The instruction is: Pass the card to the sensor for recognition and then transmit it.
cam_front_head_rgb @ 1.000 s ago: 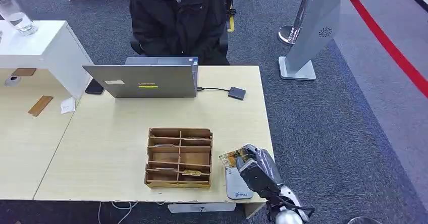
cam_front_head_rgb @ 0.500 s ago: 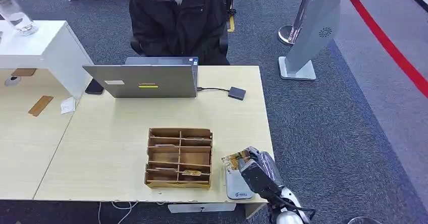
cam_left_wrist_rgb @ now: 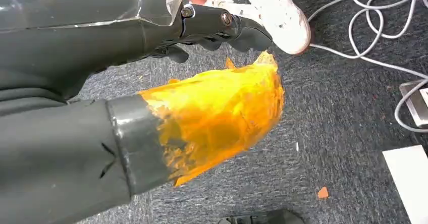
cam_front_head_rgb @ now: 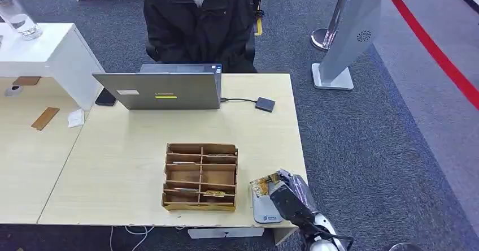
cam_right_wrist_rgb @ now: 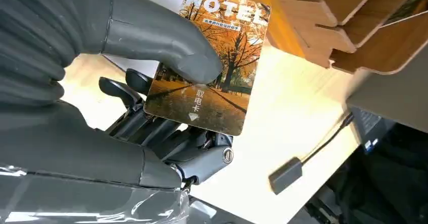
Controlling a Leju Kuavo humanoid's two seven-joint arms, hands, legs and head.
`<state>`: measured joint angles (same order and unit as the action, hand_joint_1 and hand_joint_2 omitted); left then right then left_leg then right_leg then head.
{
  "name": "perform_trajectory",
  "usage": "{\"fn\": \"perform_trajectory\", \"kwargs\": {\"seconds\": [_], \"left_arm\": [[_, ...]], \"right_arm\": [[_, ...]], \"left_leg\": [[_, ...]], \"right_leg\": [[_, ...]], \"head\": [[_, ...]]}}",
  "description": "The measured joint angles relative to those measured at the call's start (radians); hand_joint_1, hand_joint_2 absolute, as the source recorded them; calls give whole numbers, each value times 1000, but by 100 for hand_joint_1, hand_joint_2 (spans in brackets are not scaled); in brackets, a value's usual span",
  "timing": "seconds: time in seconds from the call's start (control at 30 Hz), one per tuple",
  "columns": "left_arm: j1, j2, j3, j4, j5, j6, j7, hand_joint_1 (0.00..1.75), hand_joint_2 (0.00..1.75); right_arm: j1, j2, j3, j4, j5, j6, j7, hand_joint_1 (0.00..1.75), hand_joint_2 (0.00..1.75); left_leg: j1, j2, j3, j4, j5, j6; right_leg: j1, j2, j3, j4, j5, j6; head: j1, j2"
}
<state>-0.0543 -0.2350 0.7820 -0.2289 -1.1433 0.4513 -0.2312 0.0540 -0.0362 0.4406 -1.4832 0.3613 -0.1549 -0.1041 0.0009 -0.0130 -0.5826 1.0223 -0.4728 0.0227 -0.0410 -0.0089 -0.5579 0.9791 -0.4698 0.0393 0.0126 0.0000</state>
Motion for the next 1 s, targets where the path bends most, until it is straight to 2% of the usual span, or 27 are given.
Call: {"fn": "perform_trajectory", "kwargs": {"seconds": [1.0], "left_arm": [[0,0,11,0,-5,2,0,0,0]], "right_arm": [[-14,15,0,118,27,-31,31,175,175]], "left_leg": [[0,0,0,0,0,0]], "right_leg": [[0,0,0,0,0,0]], "head": [[0,0]]}}
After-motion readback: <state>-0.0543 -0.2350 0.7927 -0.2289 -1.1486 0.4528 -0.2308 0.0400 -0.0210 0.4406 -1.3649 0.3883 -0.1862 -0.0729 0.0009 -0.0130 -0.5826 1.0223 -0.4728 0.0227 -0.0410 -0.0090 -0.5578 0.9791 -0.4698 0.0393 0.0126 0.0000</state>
